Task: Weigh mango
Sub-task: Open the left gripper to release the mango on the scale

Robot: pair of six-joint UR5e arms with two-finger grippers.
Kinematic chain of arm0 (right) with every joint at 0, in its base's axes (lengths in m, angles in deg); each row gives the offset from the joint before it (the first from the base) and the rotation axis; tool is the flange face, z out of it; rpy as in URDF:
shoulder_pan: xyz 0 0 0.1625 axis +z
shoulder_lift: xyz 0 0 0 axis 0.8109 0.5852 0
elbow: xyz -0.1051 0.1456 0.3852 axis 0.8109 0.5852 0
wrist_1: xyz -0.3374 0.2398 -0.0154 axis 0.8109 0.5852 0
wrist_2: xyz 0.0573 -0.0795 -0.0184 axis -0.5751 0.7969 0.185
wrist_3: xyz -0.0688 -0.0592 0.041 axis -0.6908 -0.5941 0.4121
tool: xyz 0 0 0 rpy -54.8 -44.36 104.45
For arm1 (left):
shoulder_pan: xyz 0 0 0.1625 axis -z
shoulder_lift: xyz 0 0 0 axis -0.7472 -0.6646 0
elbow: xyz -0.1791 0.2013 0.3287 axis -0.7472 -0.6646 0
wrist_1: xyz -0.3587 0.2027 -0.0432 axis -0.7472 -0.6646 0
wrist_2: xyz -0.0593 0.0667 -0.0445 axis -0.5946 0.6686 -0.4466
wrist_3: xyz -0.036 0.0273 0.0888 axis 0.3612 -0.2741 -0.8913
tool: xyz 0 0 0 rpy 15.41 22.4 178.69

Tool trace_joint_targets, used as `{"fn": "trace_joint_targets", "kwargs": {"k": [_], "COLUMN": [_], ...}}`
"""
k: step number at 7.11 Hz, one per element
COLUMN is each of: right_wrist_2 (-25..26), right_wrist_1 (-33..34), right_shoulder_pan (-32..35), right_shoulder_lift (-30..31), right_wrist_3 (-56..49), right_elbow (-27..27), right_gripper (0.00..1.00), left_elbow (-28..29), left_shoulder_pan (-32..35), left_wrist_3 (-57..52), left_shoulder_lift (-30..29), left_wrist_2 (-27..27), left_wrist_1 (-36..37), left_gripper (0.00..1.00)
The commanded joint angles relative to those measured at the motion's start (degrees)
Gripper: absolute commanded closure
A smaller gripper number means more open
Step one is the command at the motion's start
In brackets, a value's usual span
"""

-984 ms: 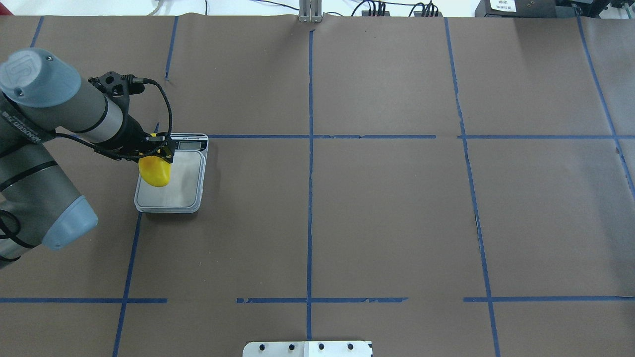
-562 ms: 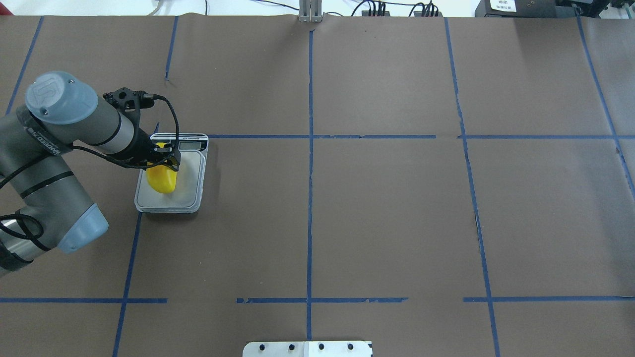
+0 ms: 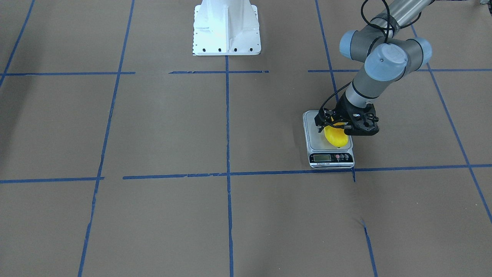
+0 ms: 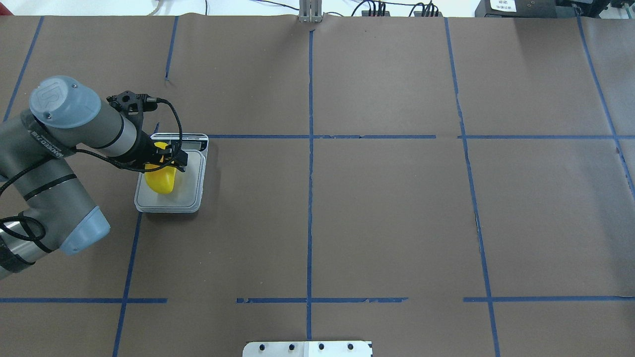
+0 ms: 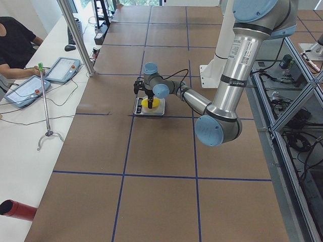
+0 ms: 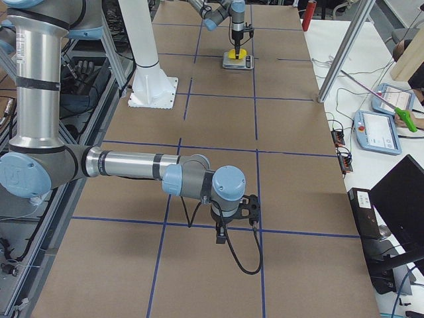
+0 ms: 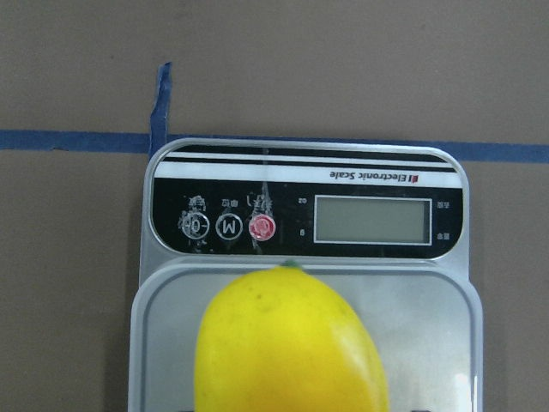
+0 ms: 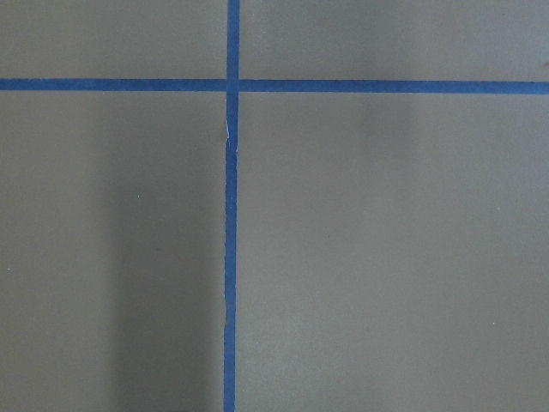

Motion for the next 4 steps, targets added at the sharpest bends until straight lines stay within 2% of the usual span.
{"fn": "trace_joint_targets", "kwargs": {"k": [1,2,3,4], "right_wrist_2": [0.0,0.0,0.0,0.0], "right_wrist_1": [0.0,0.0,0.0,0.0], "right_shoulder_pan": [0.0,0.0,0.0,0.0], "right_shoulder_lift": [0.0,0.0,0.0,0.0], "right_wrist_3": [0.0,0.0,0.0,0.0], "right_elbow": [0.0,0.0,0.0,0.0], "right_gripper": [0.0,0.0,0.0,0.0], "left_elbow": [-2.7,-8.9,-15.6,-20.4], "left_shoulder_pan": [0.7,3.1,6.6,10.4], "left_wrist_3": [-1.4,-5.4,-11.2,-17.8], "left_shoulder_lift": [0.1,0.9,0.5,0.2], "left_wrist_2": [-0.1,-0.4,-0.4,-0.5], "left_wrist_1": [0.6,5.6,16.6,23.9], "left_gripper": [0.0,0.0,0.0,0.0]}}
